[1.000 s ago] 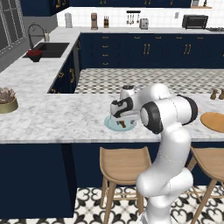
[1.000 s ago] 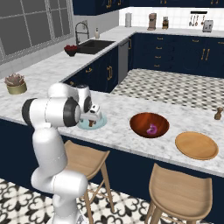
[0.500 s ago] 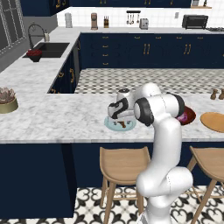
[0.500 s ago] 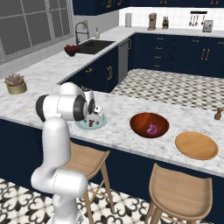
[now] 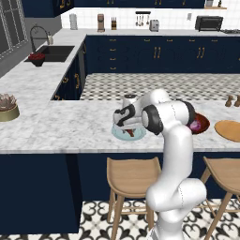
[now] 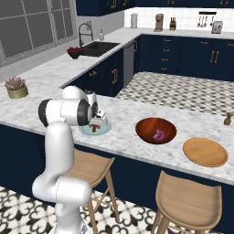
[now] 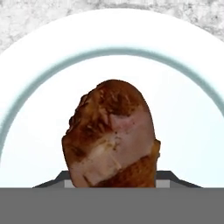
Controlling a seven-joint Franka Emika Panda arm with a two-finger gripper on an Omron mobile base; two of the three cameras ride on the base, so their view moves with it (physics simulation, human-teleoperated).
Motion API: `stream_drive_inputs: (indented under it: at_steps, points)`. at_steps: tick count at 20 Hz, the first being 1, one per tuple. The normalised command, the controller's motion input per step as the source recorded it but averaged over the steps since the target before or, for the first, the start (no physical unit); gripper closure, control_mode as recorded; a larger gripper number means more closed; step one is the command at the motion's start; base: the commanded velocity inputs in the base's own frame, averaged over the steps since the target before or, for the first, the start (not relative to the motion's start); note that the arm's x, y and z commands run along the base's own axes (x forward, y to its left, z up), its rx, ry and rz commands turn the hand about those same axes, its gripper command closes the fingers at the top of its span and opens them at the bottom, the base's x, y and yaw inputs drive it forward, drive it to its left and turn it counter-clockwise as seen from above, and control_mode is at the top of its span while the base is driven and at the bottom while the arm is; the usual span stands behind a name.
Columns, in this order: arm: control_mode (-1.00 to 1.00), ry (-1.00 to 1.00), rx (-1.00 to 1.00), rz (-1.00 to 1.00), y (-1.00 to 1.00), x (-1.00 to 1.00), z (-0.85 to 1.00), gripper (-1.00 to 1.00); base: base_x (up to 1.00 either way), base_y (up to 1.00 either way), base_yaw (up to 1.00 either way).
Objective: Pick the chicken drumstick and onion from their plates and place them in the bowl. Then put the bowl in the fridge.
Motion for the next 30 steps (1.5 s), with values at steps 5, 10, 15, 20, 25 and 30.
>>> stream_drive_inputs:
  at_steps: [5,10,15,20,25,30]
  points:
    - [-1.0,-0.12,0.0,0.0,-0.15,-0.75,0.09,1.0,0.0,0.0,0.0]
    - [-1.0,-0.19,0.02,-0.01,-0.44,-0.94,0.71,1.0,0.0,0.0,0.0]
    - [-1.0,-0.05,0.0,-0.11,-0.66,-0.5,0.84,1.0,0.0,0.0,0.0]
    - [-1.0,-0.1,0.0,-0.06,-0.77,-0.04,0.88,1.0,0.0,0.0,0.0]
    - [-1.0,-0.01,0.0,-0.06,-1.0,0.0,0.36,1.0,0.0,0.0,0.0]
    - [-1.0,0.02,0.03,-0.06,-1.0,0.0,0.02,1.0,0.0,0.0,0.0]
